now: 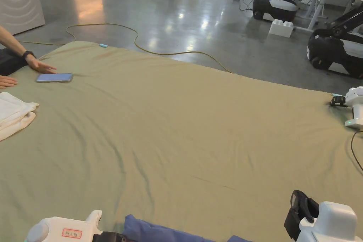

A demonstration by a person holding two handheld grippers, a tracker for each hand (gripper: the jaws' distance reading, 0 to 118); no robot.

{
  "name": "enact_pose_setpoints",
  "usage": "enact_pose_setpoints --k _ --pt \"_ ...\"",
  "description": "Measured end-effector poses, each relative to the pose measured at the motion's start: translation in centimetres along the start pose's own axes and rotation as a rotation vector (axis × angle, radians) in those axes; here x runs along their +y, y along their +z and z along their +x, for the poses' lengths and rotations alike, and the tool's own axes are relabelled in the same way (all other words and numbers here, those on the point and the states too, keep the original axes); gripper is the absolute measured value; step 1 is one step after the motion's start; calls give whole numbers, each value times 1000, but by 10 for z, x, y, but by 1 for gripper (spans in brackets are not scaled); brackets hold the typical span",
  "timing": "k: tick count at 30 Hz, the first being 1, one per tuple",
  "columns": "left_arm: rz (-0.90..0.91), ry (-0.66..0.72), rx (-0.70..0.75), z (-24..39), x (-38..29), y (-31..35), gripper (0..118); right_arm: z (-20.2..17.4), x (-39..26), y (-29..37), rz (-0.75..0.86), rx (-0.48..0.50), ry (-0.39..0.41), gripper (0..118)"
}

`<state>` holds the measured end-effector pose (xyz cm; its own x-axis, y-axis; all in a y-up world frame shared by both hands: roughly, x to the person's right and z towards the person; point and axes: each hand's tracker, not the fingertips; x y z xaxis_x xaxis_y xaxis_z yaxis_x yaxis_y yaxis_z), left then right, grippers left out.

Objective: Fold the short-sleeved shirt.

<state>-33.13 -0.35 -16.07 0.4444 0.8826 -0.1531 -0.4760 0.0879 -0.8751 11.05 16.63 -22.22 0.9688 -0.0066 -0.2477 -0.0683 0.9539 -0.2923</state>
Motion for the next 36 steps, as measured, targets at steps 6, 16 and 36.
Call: enact_pose_setpoints --k 6,16,36 --pt "48 -29 52 22 3 18 14 3 5 5 72 -30 6 0" --pt "196 -125 274 84 25 114 14 1 13 8 170 -71 51 0" --pt "-3 -417 476 213 -16 -15 14 8 10 14 237 -125 78 0"
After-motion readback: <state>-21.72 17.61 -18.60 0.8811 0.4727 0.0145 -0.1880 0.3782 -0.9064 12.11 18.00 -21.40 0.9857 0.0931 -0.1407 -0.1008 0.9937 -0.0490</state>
